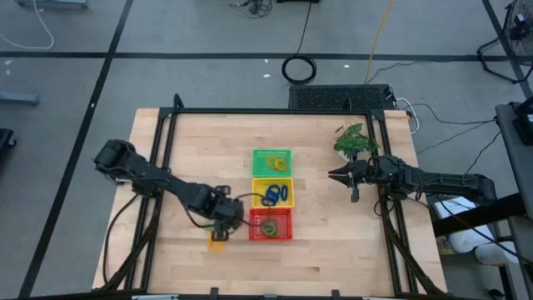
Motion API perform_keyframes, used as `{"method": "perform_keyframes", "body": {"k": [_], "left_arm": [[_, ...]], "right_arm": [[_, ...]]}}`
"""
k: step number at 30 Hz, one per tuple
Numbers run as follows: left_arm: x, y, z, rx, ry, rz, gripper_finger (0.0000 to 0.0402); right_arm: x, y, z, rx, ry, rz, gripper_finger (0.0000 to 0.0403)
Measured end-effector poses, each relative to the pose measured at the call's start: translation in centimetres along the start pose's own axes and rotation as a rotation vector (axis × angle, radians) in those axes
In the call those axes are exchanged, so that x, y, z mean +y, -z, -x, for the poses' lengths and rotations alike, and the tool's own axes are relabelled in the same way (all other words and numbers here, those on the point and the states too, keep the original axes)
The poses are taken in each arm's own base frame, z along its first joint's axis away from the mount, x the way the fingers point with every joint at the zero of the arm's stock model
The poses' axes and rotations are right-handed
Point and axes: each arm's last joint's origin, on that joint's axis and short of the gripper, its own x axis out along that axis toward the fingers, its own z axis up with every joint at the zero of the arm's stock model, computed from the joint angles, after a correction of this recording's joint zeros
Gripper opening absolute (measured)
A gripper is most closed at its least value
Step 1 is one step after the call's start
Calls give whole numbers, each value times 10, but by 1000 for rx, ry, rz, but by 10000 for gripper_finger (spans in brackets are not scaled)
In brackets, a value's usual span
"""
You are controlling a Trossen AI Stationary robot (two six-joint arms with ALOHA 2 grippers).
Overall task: Sort spring keychains into baskets
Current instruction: Put the green spring keychain into the red basket
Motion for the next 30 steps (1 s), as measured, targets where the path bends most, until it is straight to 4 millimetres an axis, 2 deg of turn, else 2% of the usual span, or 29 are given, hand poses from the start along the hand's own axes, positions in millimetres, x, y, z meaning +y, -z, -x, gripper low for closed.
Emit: {"method": "perform_keyframes", "body": {"k": [6,10,17,30], "left_arm": [[13,35,-13,47,47,358,186],[11,51,-21,106,63,464,186],[5,70,-30,161,37,464,186],[5,81,-36,130,-60,513,186]], "right_arm": [[0,0,0,0,0,0,39],[0,0,0,0,0,0,39],[0,0,0,0,0,0,38],[0,0,0,0,0,0,38]]}}
